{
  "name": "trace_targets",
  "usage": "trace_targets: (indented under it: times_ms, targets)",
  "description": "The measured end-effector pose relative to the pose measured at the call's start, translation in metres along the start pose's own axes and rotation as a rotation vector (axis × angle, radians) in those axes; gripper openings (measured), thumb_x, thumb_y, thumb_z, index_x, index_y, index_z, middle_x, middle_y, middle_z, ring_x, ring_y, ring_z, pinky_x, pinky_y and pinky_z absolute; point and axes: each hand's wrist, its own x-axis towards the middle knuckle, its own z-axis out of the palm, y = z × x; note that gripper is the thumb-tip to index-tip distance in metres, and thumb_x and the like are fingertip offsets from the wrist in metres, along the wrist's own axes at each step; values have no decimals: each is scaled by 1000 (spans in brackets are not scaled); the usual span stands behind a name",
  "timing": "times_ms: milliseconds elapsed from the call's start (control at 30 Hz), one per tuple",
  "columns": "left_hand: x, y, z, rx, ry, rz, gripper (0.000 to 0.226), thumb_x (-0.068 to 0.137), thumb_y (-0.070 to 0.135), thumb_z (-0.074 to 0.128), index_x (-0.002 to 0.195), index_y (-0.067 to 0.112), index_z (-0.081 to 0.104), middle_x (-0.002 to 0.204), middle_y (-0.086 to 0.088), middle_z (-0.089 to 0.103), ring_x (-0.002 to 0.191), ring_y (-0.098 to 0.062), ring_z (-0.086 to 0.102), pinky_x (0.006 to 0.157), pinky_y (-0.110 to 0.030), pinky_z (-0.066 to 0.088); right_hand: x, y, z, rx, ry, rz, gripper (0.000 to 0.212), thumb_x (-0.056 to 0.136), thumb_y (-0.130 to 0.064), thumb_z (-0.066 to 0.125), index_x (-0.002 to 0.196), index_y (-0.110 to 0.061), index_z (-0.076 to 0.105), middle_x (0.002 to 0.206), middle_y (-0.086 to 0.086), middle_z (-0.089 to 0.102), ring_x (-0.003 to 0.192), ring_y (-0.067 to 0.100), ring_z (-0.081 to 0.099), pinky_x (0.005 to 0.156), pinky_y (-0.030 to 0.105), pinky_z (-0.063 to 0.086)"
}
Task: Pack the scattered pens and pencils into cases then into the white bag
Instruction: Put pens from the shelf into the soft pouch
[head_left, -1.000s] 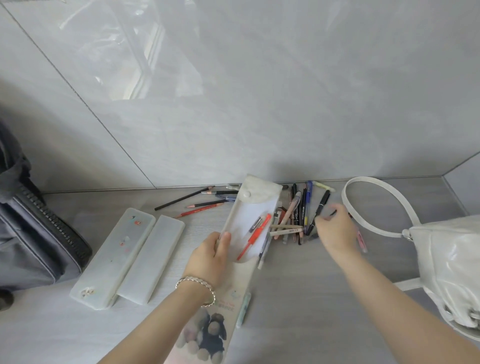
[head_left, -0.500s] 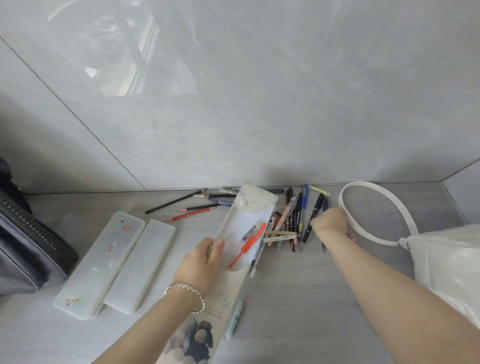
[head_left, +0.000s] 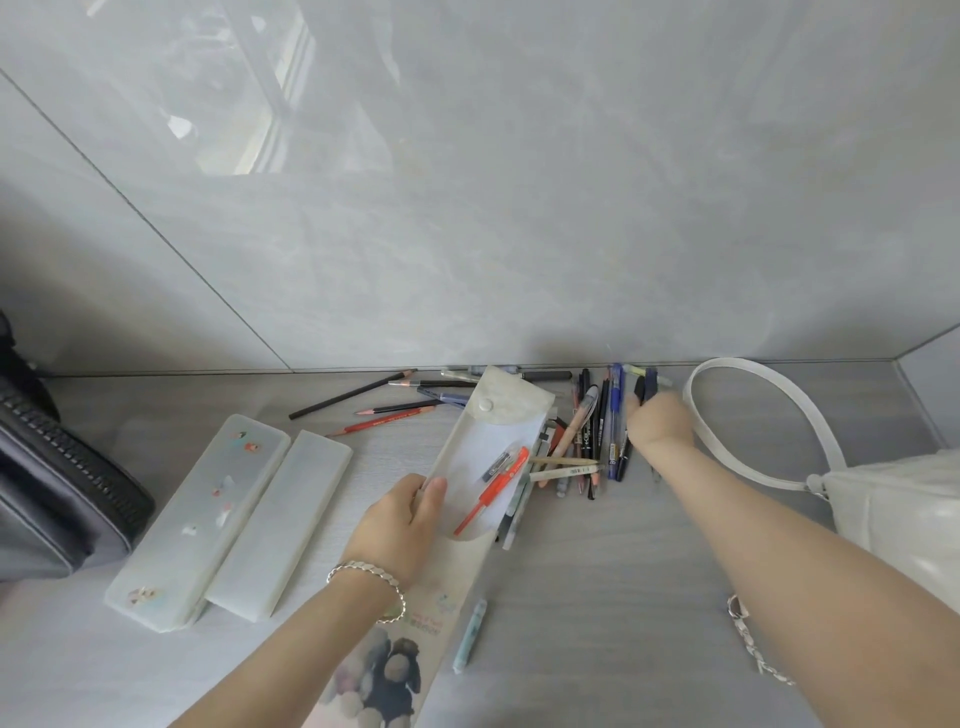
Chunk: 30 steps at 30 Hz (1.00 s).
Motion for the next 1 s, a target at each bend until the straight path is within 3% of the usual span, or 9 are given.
trace_targets:
  times_ms: [67, 167, 233, 367, 500, 600, 733, 900, 1000]
  targets:
    - [0, 0, 0, 7, -6, 4, 34, 96, 39, 36, 69, 20, 44, 64, 4, 48, 63, -15, 45, 61, -29, 35, -5, 0, 0, -116, -67, -24, 44, 97, -29, 43, 63, -1, 47, 96, 28, 62, 100, 40, 60, 70, 34, 42]
    - [-1, 1, -2, 1, 0, -2, 36, 96, 38, 36, 65, 20, 40, 62, 4, 45, 60, -14, 43, 57, -29, 32, -8, 5, 2, -169, -109, -49, 41, 96, -27, 45, 69, 3, 53, 78, 20, 62, 80, 35, 60, 61, 29, 37]
    - [-3, 1, -3, 3, 3, -6, 37, 96, 38, 35, 64, 21, 38, 61, 4, 43, 58, -13, 41, 55, -28, 31, -13, 9, 3, -194, -120, -74, 41, 90, -22, 54, 55, -5, 41, 56, 8, 47, 61, 28, 50, 52, 28, 33]
    - [-6, 2, -3, 3, -4, -10, 38, 97, 39, 35, 63, 21, 37, 61, 4, 42, 58, -12, 40, 53, -26, 30, -30, 9, -2, -182, -184, -126, 47, 91, -22, 49, 50, -10, 31, 49, 5, 35, 46, 19, 35, 44, 27, 23]
    - [-9, 1, -3, -13, -7, -7, 38, 97, 39, 35, 64, 20, 38, 62, 4, 43, 59, -13, 40, 54, -27, 30, -68, -18, -24, 223, -174, -239, 33, 95, -14, 40, 64, -7, 48, 52, -1, 54, 50, 14, 49, 52, 25, 38]
    - [-13, 2, -3, -27, -21, 1, 38, 97, 39, 34, 63, 21, 38, 63, 5, 43, 60, -12, 40, 55, -27, 30, -107, -48, -41, 822, -153, -356, 23, 100, -13, 33, 83, -15, 49, 40, -6, 52, 51, 3, 59, 63, 13, 47]
    - [-23, 7, 0, -48, -53, 43, 37, 97, 39, 34, 63, 24, 39, 63, 6, 44, 60, -10, 41, 55, -25, 30, -163, -67, -38, 1333, -236, -398, 16, 101, -12, 30, 96, -20, 44, 52, -5, 58, 66, 9, 66, 72, 18, 53]
    - [-29, 13, -1, -63, -24, 130, 35, 97, 37, 35, 72, 17, 48, 64, 6, 49, 63, -9, 45, 59, -21, 34, -193, -49, -3, 1045, -444, -430, 16, 88, 1, 56, 96, -13, 57, 86, 1, 68, 90, 12, 66, 85, 23, 47]
    - [-30, 11, -2, -47, -31, 138, 36, 97, 38, 34, 77, 13, 51, 65, 5, 50, 62, -10, 45, 58, -21, 34, -189, -44, -8, 999, -452, -459, 30, 84, 2, 61, 99, -23, 55, 92, 3, 67, 88, 11, 64, 81, 19, 49]
